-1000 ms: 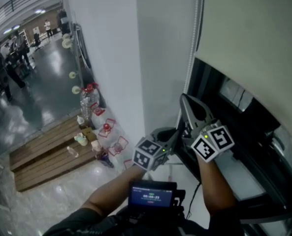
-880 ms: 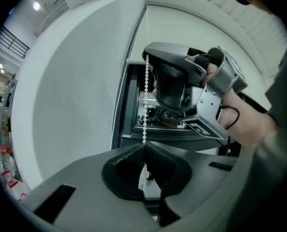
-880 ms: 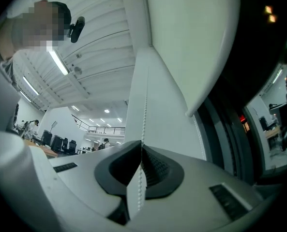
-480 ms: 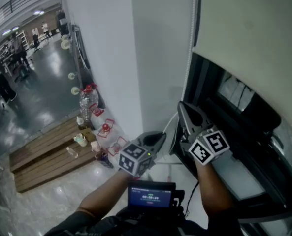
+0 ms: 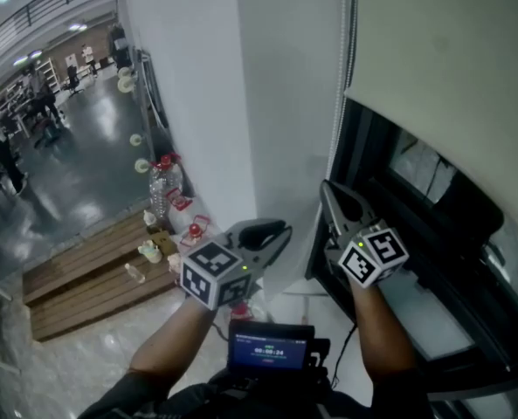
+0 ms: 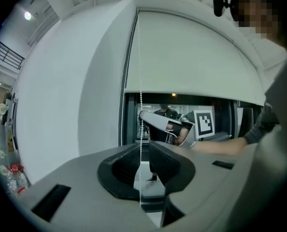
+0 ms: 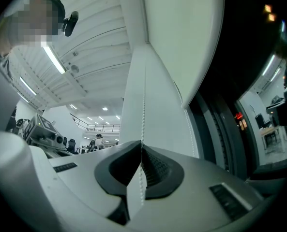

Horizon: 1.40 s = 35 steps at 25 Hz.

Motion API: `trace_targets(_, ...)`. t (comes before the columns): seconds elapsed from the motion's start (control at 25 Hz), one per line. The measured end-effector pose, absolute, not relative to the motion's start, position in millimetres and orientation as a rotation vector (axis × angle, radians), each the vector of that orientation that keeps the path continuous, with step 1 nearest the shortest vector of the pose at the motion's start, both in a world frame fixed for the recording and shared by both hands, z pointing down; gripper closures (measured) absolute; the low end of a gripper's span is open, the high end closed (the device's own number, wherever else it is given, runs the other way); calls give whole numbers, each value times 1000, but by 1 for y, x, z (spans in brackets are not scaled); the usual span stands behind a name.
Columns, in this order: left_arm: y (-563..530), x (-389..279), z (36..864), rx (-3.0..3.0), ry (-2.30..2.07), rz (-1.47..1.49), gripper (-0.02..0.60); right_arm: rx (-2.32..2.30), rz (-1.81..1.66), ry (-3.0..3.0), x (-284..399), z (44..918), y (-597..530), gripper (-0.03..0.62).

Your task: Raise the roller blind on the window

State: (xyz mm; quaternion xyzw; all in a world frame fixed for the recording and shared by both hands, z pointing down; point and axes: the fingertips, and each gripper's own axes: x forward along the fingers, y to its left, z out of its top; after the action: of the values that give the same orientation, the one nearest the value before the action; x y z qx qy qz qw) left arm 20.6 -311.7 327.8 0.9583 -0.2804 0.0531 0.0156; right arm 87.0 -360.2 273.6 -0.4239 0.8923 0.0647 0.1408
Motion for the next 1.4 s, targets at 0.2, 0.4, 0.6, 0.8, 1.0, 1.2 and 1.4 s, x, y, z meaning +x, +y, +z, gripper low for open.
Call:
trace_targets(0.2,-322,33,290,3006,-903,65,522,-1224,186,2582,91,275,-362,588)
trace_targets(0.4,-349,55,236,3000,-1089,-97,522,-1230,191,2588,94,279,-363,588)
trace_targets(0.6,-364,85,211,3015,-1103,-162,522,-1231,187,2592,95,279,-362,588)
trace_targets(0.8,-367,102,218,3018,-1064,-126,573,-1229,180,2606,90,283,-354,589)
trace_targets(1.0,-360,99,217,3036,-1070,-173,586,-1221,164,2601,86,281,-347,589)
trace_targets(1.2,-368,94,242,2994,-1142,-163,586,-1220,104,2629,80,306,-354,589)
trace_targets(1.4,-370,88,282,2952,-1153,-130,586,-1252,11,2655,76,346,-356,589)
